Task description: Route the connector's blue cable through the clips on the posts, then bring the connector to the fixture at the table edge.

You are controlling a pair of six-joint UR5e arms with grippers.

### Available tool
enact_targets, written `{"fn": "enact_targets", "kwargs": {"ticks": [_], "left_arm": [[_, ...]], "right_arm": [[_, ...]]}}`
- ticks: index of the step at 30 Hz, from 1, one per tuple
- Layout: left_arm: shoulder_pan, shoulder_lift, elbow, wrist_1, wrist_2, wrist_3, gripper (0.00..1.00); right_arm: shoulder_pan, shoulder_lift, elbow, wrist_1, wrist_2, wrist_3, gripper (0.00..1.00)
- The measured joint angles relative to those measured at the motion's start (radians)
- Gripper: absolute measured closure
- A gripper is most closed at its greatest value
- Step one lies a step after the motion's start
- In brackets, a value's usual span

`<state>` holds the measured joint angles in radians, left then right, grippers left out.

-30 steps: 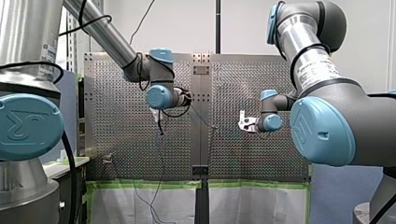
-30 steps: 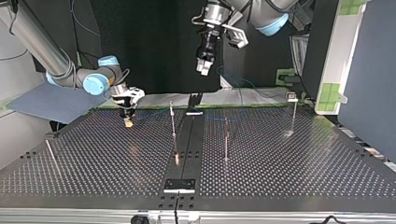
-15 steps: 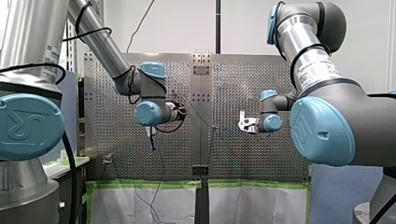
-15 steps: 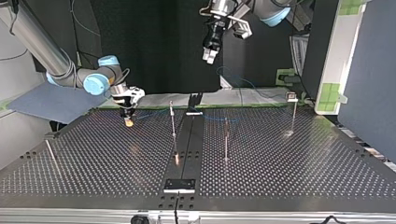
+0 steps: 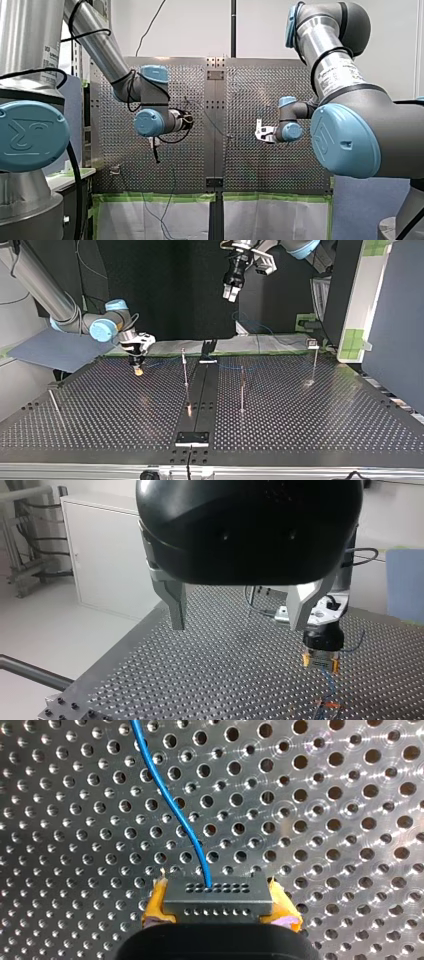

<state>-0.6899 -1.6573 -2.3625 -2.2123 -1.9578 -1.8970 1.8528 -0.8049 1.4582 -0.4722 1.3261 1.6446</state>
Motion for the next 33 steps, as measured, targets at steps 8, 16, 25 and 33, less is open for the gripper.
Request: {"fn": "enact_targets", "kwargs": {"ticks": [8, 16, 25, 33], "left_arm": [[0.008, -0.005, -0.009, 0.032, 0.018, -0.025, 0.02], [0.031, -0.032, -0.053, 0.085, 0.026, -0.058, 0.02], [0.048, -0.108, -0.060, 0.165, 0.058, -0.066, 0.02], [0.054, -0.148, -0.060, 0.204, 0.061, -0.065, 0.02]], "right_arm": [[-0.011, -0.009, -0.001, 0.042, 0.016, -0.003, 1.00], [-0.018, -0.062, 0.000, 0.079, 0.054, -0.008, 1.00], [-0.023, -0.146, 0.017, 0.096, 0.091, -0.012, 1.00], [-0.041, -0.218, 0.072, 0.049, 0.113, 0.007, 1.00]]}}
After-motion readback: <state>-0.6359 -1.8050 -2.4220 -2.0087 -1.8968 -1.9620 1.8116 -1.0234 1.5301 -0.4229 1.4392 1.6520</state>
